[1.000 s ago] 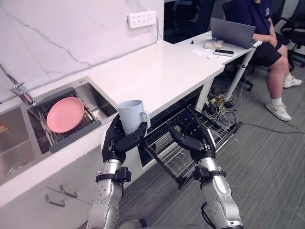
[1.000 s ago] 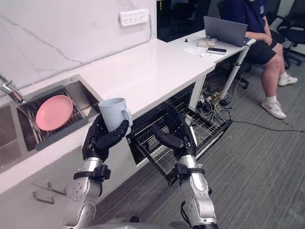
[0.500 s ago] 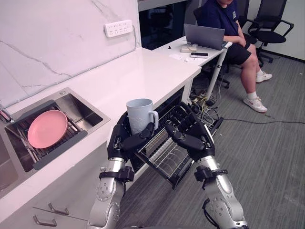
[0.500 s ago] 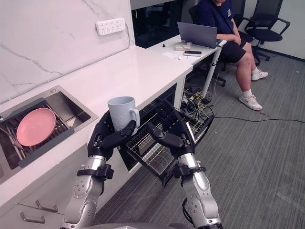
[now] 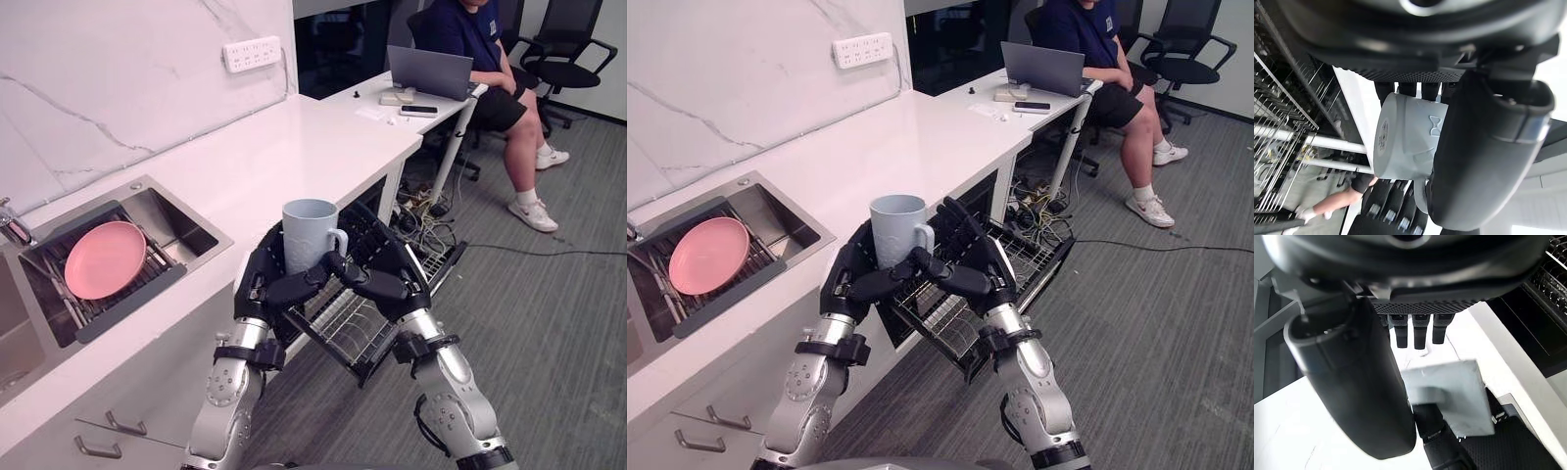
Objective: Walk over to the sink, pick up the cup, carry it to the dishwasher, place the cup inside the dishwasher, then close the dishwasher door
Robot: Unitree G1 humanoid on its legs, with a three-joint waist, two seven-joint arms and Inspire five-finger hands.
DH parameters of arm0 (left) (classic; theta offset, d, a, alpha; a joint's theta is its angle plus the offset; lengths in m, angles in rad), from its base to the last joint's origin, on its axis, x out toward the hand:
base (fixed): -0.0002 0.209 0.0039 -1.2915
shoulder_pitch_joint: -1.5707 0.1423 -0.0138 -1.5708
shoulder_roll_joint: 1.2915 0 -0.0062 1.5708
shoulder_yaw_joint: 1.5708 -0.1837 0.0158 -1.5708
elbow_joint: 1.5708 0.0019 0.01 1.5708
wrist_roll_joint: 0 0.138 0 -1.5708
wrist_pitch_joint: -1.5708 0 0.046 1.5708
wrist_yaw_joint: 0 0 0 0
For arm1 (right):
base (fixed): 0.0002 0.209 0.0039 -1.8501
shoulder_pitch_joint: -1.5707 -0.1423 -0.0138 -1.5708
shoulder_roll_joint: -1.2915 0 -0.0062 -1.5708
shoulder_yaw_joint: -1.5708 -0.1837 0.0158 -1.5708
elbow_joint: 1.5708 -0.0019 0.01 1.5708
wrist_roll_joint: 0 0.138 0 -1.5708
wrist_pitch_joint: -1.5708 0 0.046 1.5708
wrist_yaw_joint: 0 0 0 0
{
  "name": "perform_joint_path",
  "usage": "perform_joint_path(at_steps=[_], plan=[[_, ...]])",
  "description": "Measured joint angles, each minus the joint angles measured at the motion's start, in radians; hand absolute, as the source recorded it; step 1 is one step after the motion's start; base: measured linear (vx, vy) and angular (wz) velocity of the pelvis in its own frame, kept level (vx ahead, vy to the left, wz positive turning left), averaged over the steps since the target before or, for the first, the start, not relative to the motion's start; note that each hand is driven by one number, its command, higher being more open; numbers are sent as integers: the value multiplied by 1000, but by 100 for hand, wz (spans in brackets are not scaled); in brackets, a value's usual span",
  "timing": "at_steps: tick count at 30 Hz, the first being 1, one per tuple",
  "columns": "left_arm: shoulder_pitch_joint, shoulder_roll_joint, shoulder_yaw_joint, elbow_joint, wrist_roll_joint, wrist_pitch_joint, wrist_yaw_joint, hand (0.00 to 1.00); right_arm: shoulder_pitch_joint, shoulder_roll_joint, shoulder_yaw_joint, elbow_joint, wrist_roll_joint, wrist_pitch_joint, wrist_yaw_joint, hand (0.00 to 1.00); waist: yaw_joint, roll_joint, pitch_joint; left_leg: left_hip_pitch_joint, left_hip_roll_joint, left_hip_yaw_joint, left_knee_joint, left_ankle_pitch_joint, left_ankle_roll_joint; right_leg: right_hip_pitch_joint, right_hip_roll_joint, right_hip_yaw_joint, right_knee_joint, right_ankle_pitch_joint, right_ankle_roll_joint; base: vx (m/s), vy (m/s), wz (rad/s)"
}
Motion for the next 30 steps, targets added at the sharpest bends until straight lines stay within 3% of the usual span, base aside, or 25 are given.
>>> perform_joint_path(at_steps=[7, 8, 17, 18, 25, 30], plan=[[-13, 10, -34, 0, 74, 2, -7, 30, -23, -6, 24, 6, 1, 4, -1, 90, 2, -1, -20, 0, -7, -19, -22, 17, 3, 1, -4, -18, -2, 0, 0, -6, -10, 8], [-16, 12, -34, 0, 98, 2, -6, 30, -26, -7, 24, 13, 1, 4, 0, 30, 2, -1, -21, 2, -9, -23, -31, 24, 4, 0, -5, -23, -2, 1, 0, -33, -12, 11], [-25, 27, -29, 0, 209, 11, 20, 30, -69, -20, 40, 77, -7, 11, -22, 30, 13, -4, -22, 3, -12, -24, -54, 47, 5, -5, -7, -25, -13, 17, 3, -34, -3, 1], [-26, 26, -29, 0, 211, 11, 23, 90, -72, -21, 41, 77, -6, 11, -21, 30, 13, -6, -22, 2, -13, -25, -57, 49, 6, -6, -7, -26, -14, 18, 3, 0, 0, 0], [-24, 17, -38, -3, 211, 11, 30, 90, -72, -11, 22, 78, -10, 17, -26, 30, 20, -11, -22, 1, -17, -32, -64, 53, 8, -5, -11, -33, -18, 19, 5, 2, -3, 2], [11, -39, -28, -8, 225, 11, 44, 90, -30, 60, -13, 52, -136, 17, -28, 30, 20, -17, -23, 4, -17, -41, -73, 57, 8, 3, -11, -43, -28, 20, 7, 10, -17, 5]])
